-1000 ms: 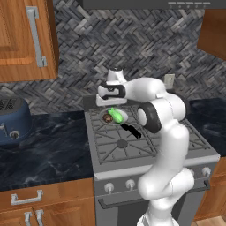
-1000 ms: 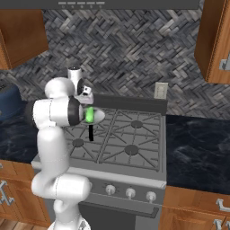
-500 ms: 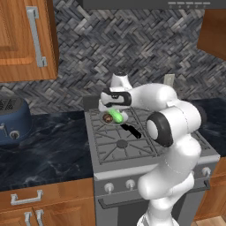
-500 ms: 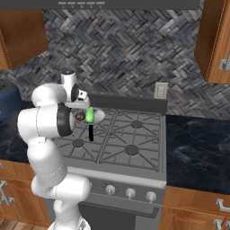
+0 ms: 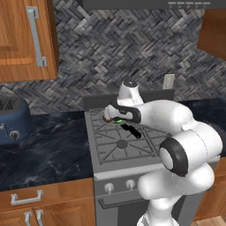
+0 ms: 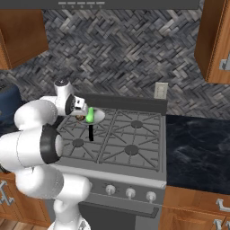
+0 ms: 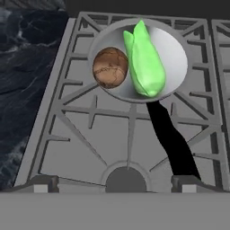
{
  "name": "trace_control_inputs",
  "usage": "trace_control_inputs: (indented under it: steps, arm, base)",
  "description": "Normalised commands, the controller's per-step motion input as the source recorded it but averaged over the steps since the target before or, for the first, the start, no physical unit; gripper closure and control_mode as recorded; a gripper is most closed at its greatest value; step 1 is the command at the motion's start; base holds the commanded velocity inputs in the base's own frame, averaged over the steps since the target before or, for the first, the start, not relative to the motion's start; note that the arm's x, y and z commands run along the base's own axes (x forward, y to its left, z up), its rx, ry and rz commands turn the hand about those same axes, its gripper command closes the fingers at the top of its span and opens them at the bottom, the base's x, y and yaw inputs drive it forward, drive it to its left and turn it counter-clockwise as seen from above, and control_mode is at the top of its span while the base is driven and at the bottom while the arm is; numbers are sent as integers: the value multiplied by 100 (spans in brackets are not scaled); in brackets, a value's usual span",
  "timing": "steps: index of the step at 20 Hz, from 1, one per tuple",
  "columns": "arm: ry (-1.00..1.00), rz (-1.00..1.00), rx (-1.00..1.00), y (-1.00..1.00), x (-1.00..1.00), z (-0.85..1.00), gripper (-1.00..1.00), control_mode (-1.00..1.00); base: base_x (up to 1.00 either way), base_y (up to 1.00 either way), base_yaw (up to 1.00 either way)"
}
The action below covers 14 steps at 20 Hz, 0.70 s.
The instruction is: Put the potato and corn in the pan. Then turn on the rear left burner and set the heat to medium.
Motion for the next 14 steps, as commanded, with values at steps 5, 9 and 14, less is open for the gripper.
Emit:
trace_control_inputs:
  steps: [5,9,14]
  arm:
    - [-10,0,0,-21,-60,45,-100,-100]
    - [-3,0,0,-23,-66,47,-100,-100]
    - [0,0,0,-14,-61,18,-100,-100]
  base:
    - [0,0,0]
    - [0,0,0]
    - [0,0,0]
